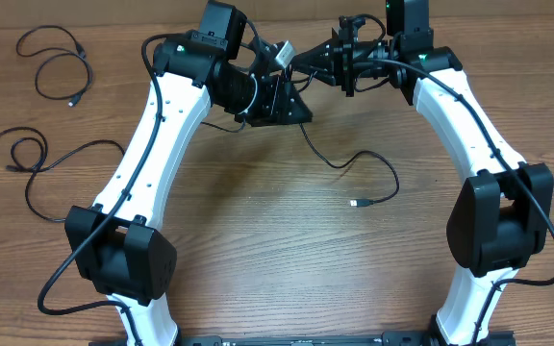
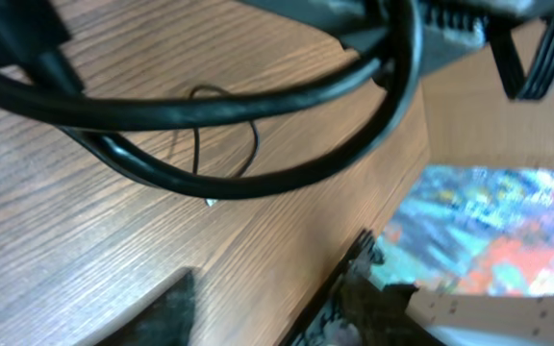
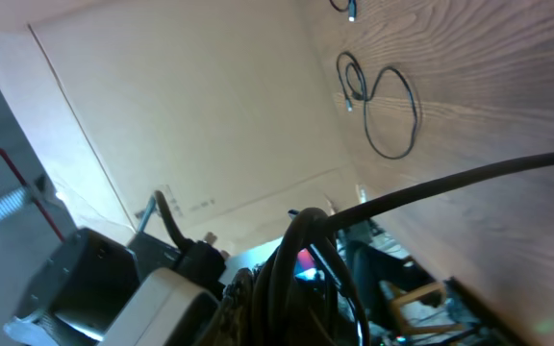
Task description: Untangle cables
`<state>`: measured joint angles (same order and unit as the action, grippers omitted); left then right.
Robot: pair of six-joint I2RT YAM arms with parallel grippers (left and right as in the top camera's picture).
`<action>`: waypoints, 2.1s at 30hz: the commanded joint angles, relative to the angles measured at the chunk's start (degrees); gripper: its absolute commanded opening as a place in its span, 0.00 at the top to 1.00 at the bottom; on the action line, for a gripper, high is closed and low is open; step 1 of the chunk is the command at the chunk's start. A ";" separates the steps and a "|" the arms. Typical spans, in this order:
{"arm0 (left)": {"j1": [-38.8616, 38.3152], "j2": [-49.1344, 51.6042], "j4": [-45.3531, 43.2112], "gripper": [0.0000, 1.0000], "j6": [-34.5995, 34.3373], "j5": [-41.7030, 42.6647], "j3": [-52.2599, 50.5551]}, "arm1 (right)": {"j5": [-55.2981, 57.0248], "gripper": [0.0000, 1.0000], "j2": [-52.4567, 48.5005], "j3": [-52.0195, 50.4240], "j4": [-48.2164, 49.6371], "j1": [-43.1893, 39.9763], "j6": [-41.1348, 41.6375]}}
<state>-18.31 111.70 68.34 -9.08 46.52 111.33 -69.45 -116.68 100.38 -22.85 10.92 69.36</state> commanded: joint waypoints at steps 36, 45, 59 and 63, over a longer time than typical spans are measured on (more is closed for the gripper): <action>7.52 0.26 1.97 0.33 -40.22 -6.75 0.04 | 4.26 0.96 1.07 0.85 1.36 1.09 5.22; 6.54 0.28 -1.64 0.31 -42.73 -4.96 0.04 | 7.96 0.96 1.07 0.85 1.88 3.23 8.74; 6.25 0.31 -4.15 0.32 -43.76 -5.03 0.04 | 7.91 0.96 1.07 0.85 2.25 3.23 12.96; 6.25 0.31 -4.52 0.31 -44.50 -5.18 0.04 | 7.93 0.96 1.07 0.85 2.25 3.23 13.16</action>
<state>-11.29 111.70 64.34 -52.45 41.30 111.24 -61.39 -116.68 100.38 -20.99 14.28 81.62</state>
